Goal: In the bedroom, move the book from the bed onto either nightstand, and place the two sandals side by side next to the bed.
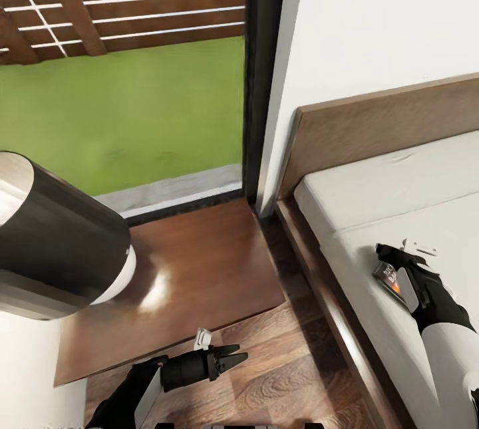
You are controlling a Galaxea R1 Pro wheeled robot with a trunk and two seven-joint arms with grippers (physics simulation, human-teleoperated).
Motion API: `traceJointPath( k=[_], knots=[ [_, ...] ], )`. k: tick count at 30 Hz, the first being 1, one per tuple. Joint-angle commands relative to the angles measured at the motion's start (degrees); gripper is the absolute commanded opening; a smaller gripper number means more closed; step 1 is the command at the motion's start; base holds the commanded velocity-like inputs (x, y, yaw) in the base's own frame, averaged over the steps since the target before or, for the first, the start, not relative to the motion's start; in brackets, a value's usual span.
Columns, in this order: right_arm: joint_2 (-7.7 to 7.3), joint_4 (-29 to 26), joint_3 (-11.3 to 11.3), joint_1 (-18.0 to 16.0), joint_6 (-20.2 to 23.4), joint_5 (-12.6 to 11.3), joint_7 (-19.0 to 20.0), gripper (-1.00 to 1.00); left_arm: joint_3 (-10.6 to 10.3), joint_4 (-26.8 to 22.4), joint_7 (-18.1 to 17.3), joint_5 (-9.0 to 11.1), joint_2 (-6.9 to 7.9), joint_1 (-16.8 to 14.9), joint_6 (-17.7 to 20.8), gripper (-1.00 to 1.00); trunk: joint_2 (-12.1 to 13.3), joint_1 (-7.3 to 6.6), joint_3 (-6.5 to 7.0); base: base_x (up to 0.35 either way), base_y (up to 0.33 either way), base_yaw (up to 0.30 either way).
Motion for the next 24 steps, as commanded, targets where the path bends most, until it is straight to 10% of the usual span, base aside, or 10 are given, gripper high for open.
traceJointPath(
  k=[1, 24],
  knots=[
    [0.0, -0.06, 0.13, 0.02, 0.35, -0.8, -0.16, 1.0, -0.08, 0.04, -0.1, 0.3, 0.01, -0.03, 0.6, 1.0, -0.01, 0.0, -0.03, 0.0, 0.0, 0.098],
    [0.0, -0.06, 0.09, 0.04, 0.35, -0.8, -0.16, 1.0, -0.08, -0.03, -0.11, 0.3, 0.0, -0.06, 0.6, 1.0, -0.01, 0.0, -0.03, 0.0, 0.0, 0.008]
  ],
)
